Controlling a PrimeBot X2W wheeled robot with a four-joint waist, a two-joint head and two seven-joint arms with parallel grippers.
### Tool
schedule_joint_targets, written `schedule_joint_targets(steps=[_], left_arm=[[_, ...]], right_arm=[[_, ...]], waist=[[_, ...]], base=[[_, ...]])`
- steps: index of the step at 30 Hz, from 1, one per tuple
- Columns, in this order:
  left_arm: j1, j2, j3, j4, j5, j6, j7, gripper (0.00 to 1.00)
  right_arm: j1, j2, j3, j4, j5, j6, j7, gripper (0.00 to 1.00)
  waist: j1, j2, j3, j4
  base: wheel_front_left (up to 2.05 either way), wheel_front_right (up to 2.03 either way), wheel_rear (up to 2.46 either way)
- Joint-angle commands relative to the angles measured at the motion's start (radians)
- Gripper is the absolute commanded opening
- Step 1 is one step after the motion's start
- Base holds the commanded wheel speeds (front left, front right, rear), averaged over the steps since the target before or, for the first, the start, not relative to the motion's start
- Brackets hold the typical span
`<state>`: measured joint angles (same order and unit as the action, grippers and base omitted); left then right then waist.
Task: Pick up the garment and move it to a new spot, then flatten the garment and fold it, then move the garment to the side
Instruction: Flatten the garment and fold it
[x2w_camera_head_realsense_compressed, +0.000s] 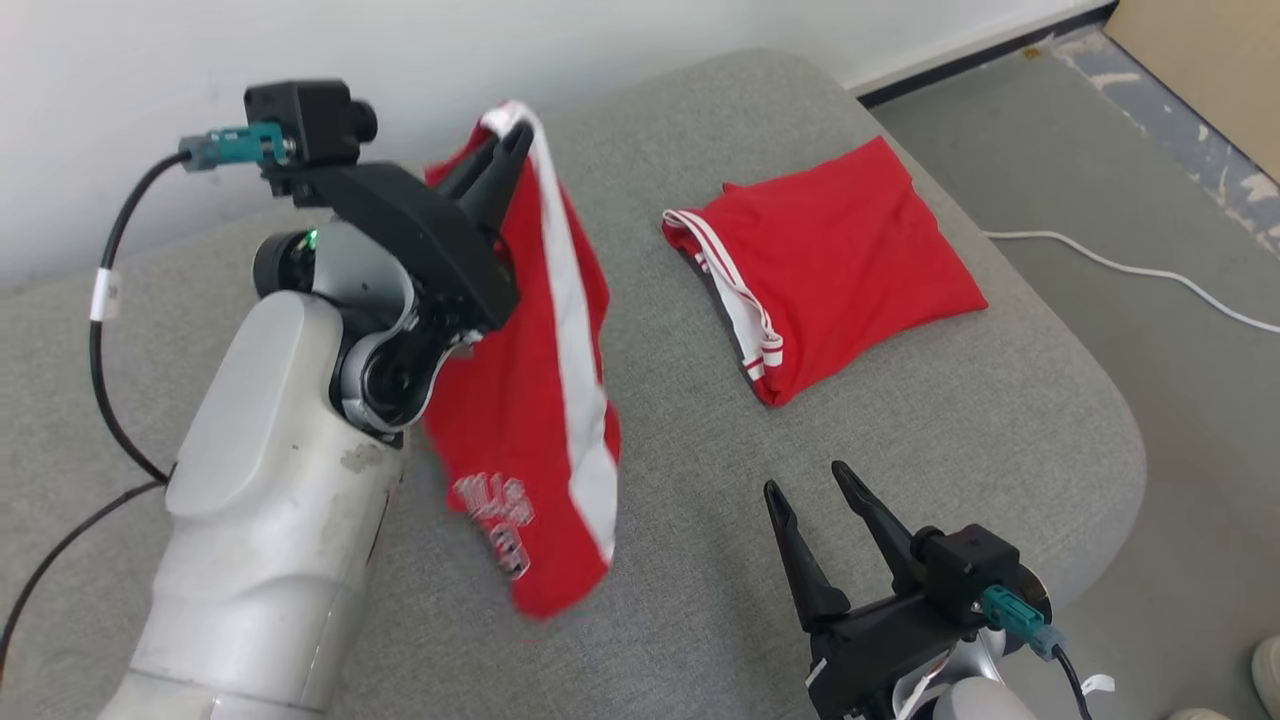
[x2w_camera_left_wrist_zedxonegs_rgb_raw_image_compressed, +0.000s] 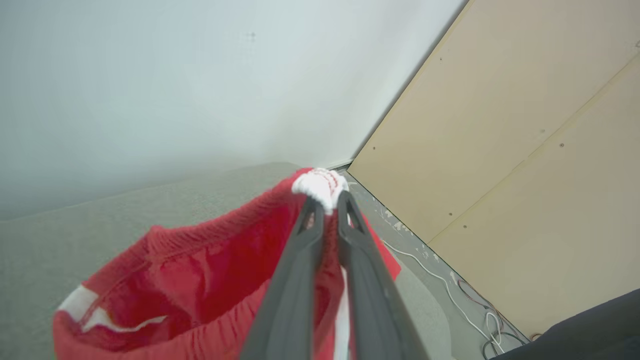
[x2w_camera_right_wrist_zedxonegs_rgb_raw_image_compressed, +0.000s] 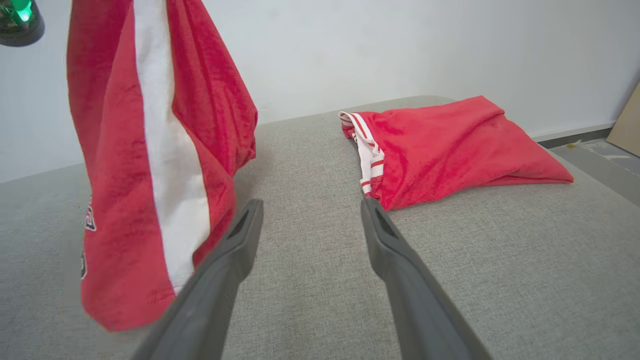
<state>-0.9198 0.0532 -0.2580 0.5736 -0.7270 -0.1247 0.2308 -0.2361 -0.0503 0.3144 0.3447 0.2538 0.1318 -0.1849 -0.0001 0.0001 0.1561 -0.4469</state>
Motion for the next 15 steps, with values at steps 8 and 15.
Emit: schedule_joint_targets(steps=[8,15], left_arm=[[-0.045,-0.002,-0.152,-0.101,-0.19,0.047,-0.106,0.0],[0.094,0.032,-0.294,-0.124,-0.161,0.066,-0.109,0.0]], right_arm=[[0.038,0.0,-0.016,0.01,-0.004,-0.003,0.005,1.0],[0.073,-0.001,-0.066,-0.008,-0.021,-0.003,0.015,1.0]], waist=[[0.0001,-0.0001,-0.077,0.058],[0.0001,-0.0001,-0.094,0.193]], base=[[0.0,0.0,0.0],[0.0,0.0,0.0]])
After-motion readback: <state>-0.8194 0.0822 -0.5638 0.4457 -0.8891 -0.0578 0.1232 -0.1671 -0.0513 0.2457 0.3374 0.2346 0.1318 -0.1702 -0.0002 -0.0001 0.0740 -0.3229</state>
